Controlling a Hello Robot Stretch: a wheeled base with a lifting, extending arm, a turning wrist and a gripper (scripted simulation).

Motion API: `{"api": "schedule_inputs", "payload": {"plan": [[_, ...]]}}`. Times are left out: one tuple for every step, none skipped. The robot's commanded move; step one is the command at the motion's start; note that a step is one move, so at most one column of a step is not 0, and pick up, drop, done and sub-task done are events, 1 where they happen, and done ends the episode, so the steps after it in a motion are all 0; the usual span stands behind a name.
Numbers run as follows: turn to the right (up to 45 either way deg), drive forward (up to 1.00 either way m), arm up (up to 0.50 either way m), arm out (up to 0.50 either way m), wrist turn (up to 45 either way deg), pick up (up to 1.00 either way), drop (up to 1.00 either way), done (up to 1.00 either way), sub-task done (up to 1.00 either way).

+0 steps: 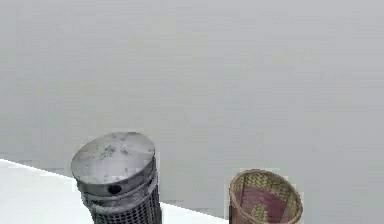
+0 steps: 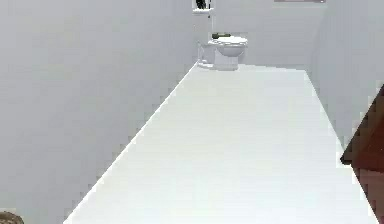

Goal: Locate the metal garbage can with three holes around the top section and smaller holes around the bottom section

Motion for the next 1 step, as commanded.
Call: {"api": "schedule_inputs", "payload": {"plan": [[-24.0,0.0,0.0,0.0,0.0,0.0,0.0,0.0,0.0]]}}
